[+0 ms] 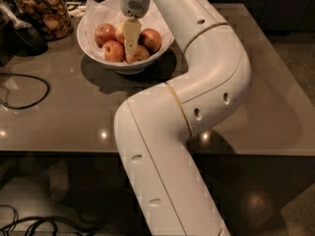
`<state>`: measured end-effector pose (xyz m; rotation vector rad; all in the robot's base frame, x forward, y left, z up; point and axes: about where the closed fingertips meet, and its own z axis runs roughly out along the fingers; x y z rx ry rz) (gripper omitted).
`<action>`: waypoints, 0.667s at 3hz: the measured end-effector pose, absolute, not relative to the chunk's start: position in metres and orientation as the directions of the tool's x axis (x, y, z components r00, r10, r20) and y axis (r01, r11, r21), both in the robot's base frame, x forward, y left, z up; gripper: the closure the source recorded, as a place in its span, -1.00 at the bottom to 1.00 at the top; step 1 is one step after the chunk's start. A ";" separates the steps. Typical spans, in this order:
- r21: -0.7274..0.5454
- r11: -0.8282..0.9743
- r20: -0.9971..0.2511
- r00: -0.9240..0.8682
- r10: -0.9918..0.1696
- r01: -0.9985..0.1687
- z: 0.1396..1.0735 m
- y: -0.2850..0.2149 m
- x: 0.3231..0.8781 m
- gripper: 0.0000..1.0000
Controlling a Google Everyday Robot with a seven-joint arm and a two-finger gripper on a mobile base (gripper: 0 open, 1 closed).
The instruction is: Pick apple from white bowl
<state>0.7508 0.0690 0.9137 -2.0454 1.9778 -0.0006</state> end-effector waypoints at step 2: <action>-0.210 -0.011 -0.201 0.054 -0.978 -0.978 0.913 0.069 0.751 -0.24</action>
Offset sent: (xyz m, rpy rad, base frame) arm 0.0001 -0.0005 -0.0005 -0.0017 0.0008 -0.0004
